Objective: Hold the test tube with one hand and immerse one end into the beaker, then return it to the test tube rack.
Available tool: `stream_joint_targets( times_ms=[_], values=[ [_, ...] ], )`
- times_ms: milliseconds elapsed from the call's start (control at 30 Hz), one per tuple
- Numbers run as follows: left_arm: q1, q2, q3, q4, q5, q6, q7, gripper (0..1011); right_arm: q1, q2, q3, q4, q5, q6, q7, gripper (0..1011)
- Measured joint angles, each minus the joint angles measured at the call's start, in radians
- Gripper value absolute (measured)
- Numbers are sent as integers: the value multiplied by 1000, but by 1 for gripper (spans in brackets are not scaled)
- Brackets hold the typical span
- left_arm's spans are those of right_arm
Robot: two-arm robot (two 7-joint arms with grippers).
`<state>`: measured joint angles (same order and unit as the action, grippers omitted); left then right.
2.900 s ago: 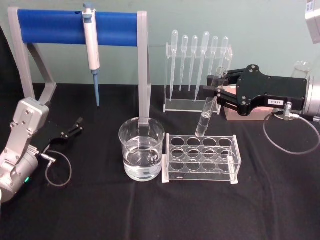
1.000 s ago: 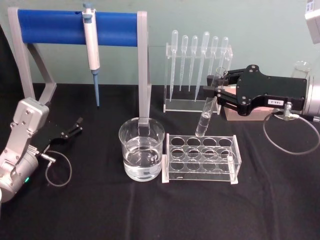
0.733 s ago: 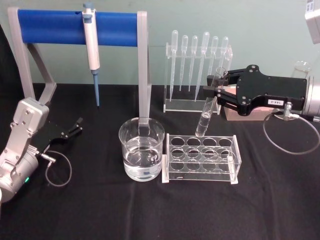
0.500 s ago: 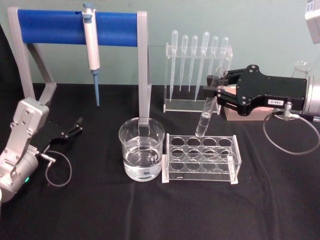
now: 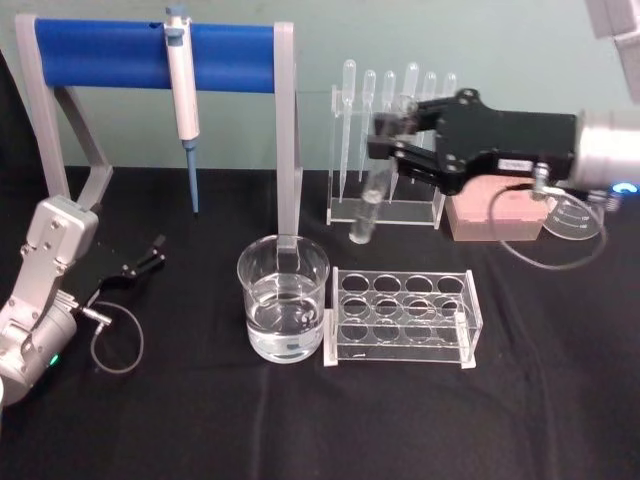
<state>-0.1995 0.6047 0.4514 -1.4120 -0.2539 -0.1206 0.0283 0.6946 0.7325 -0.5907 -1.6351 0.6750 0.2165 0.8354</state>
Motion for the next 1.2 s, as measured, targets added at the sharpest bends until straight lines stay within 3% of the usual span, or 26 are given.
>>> stream_joint_targets(
  times_ms=[167,233,500,900,1200],
  values=[
    [0,0,0,0,0,0,0,1000,57,-52,-42,39,-16,3,11,239],
    [0,0,0,0,0,0,0,1000,86,-88,-65,76,-17,2,19,239],
    [0,0,0,0,0,0,0,1000,121,-161,-114,157,2,-5,38,239],
    [0,0,0,0,0,0,0,1000,127,-188,-191,220,-35,-24,36,239],
    [0,0,0,0,0,0,0,1000,99,-210,-214,262,-53,-48,29,239]
  ],
)
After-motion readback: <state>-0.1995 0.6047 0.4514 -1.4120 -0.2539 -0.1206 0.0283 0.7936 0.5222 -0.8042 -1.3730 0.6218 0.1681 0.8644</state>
